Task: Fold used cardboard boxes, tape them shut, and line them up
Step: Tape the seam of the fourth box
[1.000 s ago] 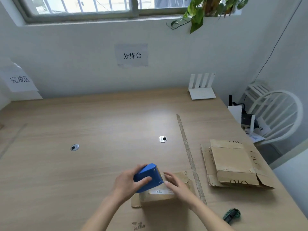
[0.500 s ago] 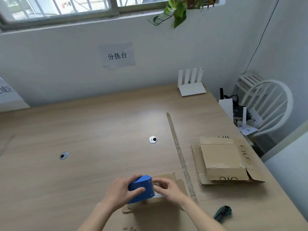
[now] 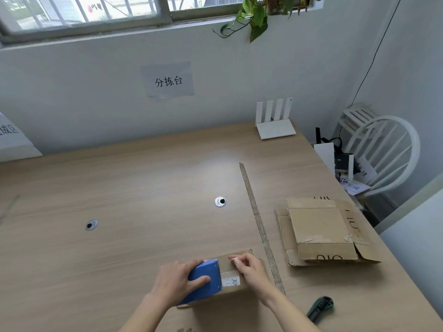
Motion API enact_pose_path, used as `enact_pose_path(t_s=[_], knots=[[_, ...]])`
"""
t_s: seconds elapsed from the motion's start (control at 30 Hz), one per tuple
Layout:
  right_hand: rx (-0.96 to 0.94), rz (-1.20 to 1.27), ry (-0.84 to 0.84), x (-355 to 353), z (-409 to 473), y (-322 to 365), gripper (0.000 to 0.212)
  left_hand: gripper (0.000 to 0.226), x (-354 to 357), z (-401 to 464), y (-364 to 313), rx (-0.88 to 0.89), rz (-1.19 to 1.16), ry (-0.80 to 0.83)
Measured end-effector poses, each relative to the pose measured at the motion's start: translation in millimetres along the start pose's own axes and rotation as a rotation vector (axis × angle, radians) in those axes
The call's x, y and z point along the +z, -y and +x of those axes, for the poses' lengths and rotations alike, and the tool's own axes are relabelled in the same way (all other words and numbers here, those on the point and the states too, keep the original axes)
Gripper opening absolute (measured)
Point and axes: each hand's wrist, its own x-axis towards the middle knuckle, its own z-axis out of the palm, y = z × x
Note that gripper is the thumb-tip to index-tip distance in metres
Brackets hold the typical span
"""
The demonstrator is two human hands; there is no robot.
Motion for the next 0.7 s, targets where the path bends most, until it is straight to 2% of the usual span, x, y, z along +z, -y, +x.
enact_pose_path(t_s=[0.07,0.2,0.3,0.5,0.7], knots=[[0.036,0.046,-0.011,-6.2,0.7,2.5,0.013,0.059,0.7,1.6,1.7,-0.006,0.015,0.020],[0.160,0.314,-0.063,-18.3,-6.1,2.4,0.009,0.060,1.9,13.4,-6.2,-0.006,0.040,0.019],[0.210,0.386,-0.138,-31.0,-9.4,-2.3,0.014,0.059,6.0,16.3,-10.6,0.011,0.028,0.029],[0.266,0.271,-0.317,-36.8,0.1,-1.7,0.012,0.053,-4.2,26.1,-19.3,0.041,-0.017,0.052],[0.289,0.090,-0.419,-42.0,3.4,-15.9,0.011,0.058,-0.4,34.7,-26.0,0.063,-0.014,0.042]])
